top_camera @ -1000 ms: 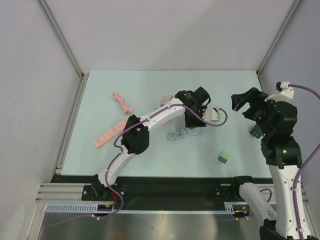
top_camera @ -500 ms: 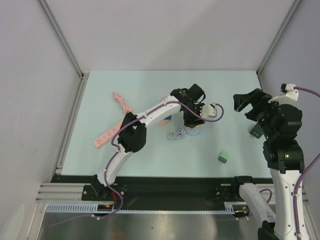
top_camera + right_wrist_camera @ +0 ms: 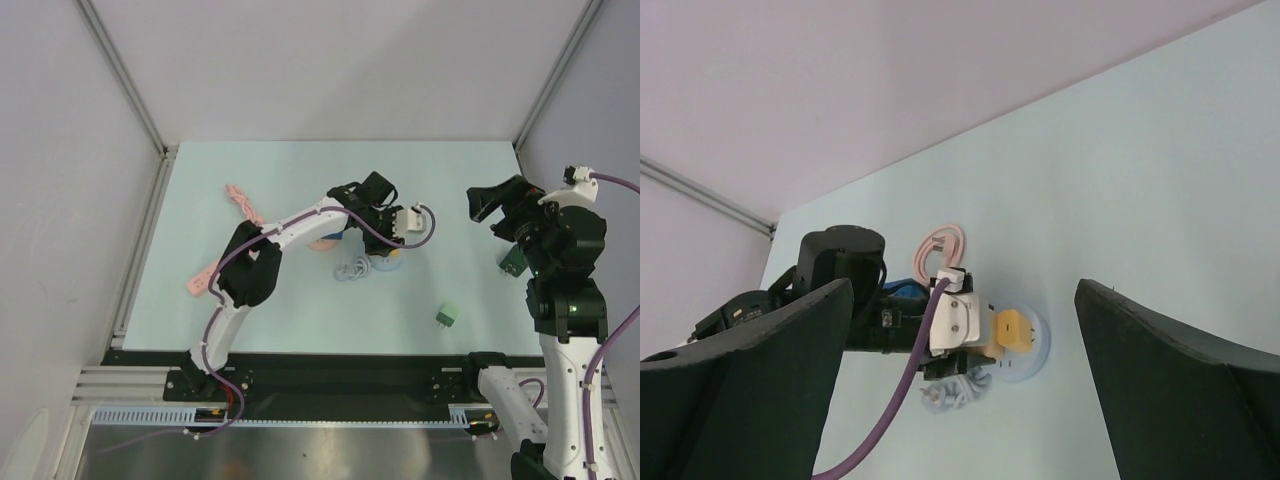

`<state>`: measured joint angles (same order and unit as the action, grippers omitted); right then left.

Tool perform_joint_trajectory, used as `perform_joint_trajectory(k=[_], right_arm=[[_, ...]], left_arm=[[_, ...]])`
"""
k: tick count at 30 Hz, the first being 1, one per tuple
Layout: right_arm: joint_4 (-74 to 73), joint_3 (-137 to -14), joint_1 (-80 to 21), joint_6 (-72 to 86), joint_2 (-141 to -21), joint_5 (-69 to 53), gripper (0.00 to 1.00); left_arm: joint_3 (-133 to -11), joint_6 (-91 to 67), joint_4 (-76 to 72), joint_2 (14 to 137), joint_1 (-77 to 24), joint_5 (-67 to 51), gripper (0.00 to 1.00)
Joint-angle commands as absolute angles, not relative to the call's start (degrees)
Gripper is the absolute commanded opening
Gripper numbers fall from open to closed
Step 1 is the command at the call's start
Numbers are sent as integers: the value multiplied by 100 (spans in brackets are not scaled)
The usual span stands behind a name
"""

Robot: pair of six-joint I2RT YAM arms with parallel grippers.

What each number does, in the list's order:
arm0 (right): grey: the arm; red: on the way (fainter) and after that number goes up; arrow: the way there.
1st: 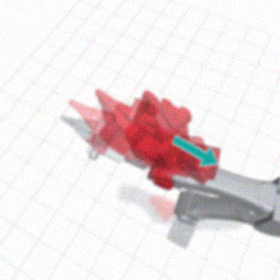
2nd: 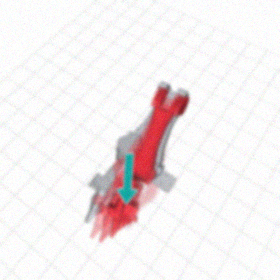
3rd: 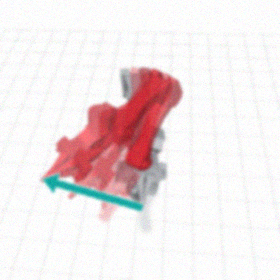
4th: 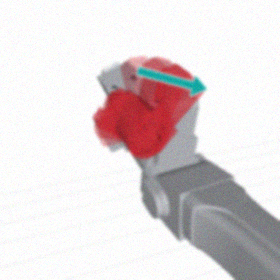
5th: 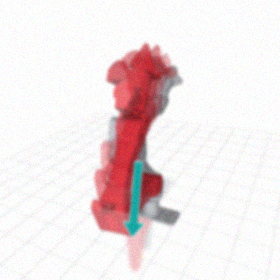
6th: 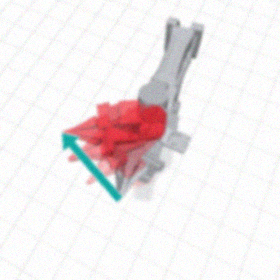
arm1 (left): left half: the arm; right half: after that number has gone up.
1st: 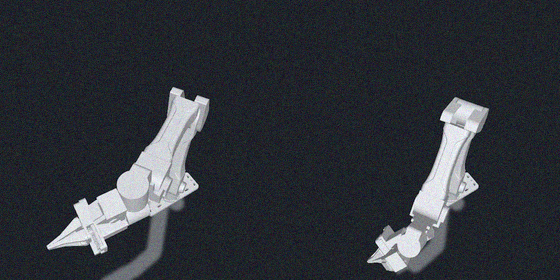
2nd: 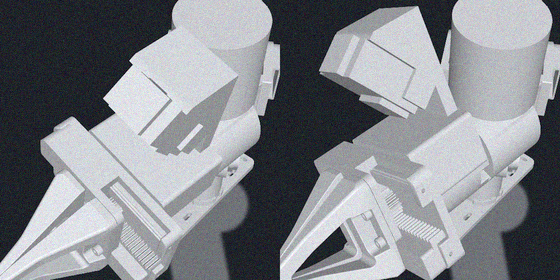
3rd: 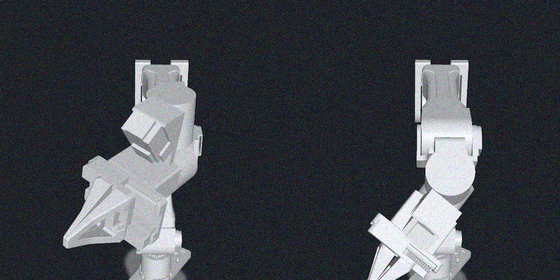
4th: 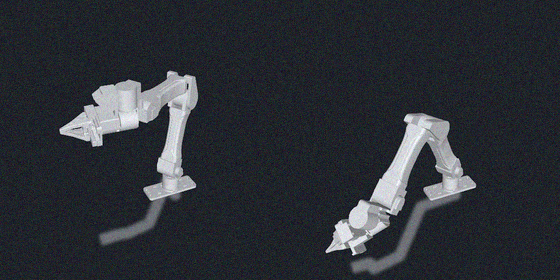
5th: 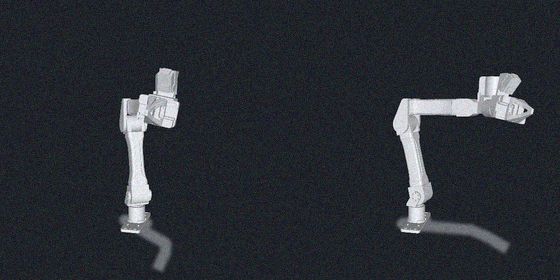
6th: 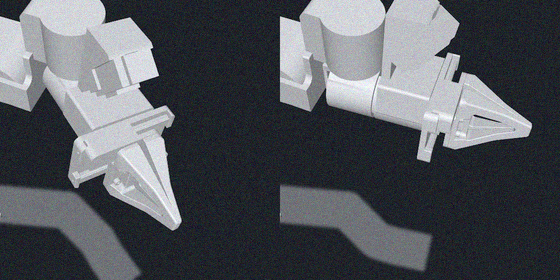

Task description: Insert the plug

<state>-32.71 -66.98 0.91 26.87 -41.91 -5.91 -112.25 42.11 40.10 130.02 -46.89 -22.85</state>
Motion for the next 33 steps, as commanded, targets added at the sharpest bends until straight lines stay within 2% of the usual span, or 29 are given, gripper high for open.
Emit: perform_joint_trajectory(k=[1,7,17,24,30,32,33], right_arm=[[-3120,-6706,123,2760,-4210,-729,100],[-3050,-6680,123,2786,-4210,-791,100],[-3067,-6680,62,2681,-4201,-677,100],[-3120,-6855,18,2637,-4210,-607,100],[-3278,-7084,18,2567,-4149,-528,100],[-3322,-7189,18,2566,-4131,-501,100],[-3348,-7224,18,2575,-4113,-501,100]], left_arm=[[-10382,4034,4281,13307,-4360,-2021,0],[-9941,3955,3999,13052,-4201,-2013,0],[-10046,3709,3946,13377,-4131,-2092,0],[-9256,3376,3297,12964,-4070,-2232,0],[-9255,3155,3235,12903,-4025,-2119,0],[-9281,3173,3234,12841,-4025,-2083,6],[-9307,3173,3226,12815,-4017,-2092,13]])
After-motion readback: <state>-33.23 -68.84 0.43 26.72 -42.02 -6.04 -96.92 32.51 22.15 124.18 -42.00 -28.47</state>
